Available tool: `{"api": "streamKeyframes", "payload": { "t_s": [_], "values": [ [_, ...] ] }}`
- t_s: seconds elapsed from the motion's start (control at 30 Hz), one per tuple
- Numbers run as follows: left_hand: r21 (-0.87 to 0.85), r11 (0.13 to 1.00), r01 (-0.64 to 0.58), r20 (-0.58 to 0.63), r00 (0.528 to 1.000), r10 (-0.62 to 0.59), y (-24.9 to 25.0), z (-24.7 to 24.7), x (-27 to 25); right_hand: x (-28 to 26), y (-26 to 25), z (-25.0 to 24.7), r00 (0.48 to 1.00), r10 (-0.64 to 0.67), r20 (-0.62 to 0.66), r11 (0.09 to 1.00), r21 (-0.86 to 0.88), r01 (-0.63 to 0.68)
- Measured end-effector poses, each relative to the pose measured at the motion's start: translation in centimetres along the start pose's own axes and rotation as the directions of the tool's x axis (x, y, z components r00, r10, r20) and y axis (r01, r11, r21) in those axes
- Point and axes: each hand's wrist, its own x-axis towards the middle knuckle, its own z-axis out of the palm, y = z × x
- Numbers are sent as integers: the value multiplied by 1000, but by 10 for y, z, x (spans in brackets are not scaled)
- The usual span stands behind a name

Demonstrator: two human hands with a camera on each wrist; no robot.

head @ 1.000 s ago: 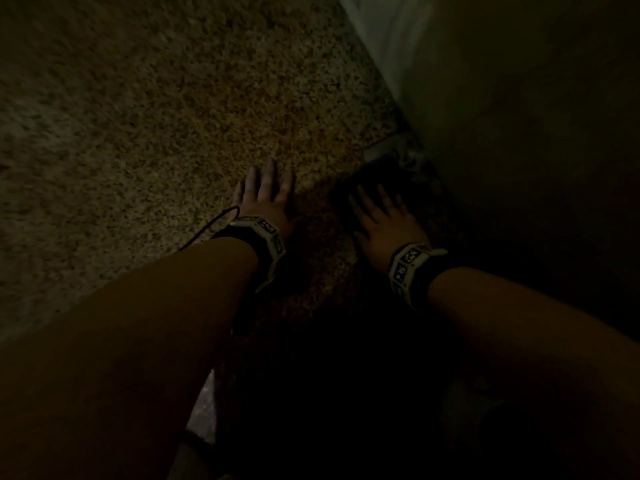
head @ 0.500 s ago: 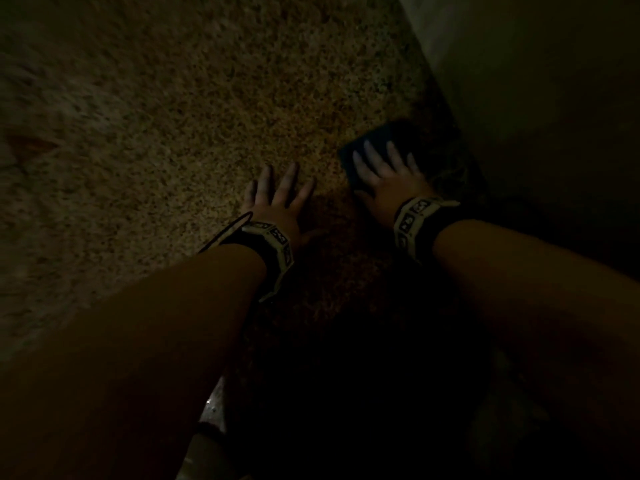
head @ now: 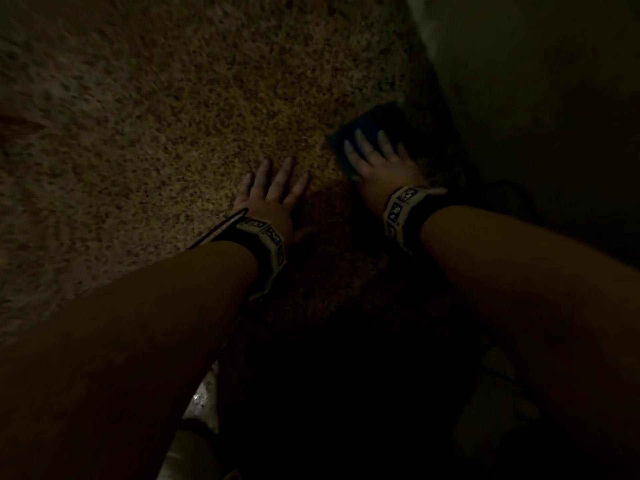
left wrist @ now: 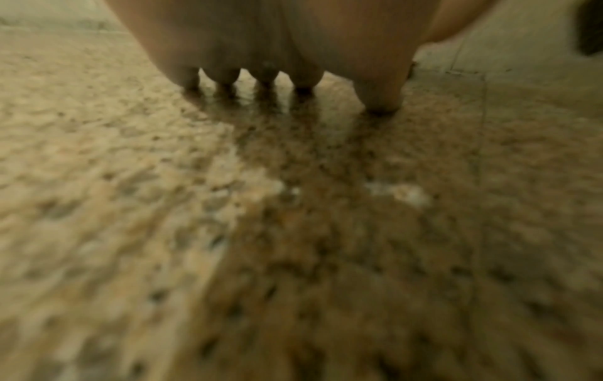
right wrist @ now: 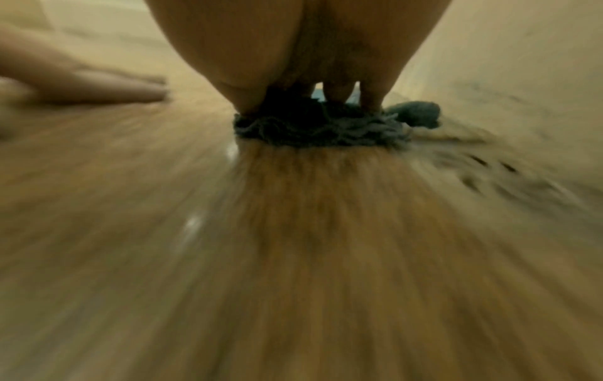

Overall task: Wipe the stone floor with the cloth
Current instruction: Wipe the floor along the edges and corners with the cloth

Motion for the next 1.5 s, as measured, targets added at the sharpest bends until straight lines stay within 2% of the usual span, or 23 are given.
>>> {"api": "streamKeyframes", "payload": {
  "t_s": [0.07, 0.23, 0.4, 0.63, 0.73, 0.9, 1.1, 1.27, 1.5],
  "values": [
    [11, 1000, 9, 5, 1000, -9, 2, 1, -3, -20, -2, 18, 1000, -6, -19, 1000, -13, 6],
    [-15, 999, -33, -36, 999, 33, -2, 6, -13, -69, -17, 59, 999, 19, 44, 1000, -9, -18],
    [-6, 1000, -29, -22, 999, 29, -9, 5, -21, -84, -26, 76, 999, 39, 36, 999, 2, -39],
    [-17, 1000, -1, -34, 999, 0, -29, 20, -29, -69, -28, 59, 998, 32, 45, 999, -10, -31],
    [2, 1000, 11, -40, 999, -11, -37, 27, -30, -46, -36, 38, 1000, 15, 24, 1000, -2, -15],
    [-31, 999, 10, -39, 999, -11, -43, 36, -36, -7, -51, -6, 996, -33, 83, 999, 15, 32],
    [-59, 998, 23, -35, 999, -25, -49, 36, -40, 5, -65, -21, 995, -2, 95, 1000, 28, 0],
    [-72, 997, 39, 11, 999, -38, -53, 30, -42, -14, -59, -4, 994, -55, 90, 998, 9, 54],
    [-25, 999, 21, 14, 1000, -21, -58, 28, -41, -70, -68, 58, 995, -74, 62, 997, -31, 76]
  ]
}}
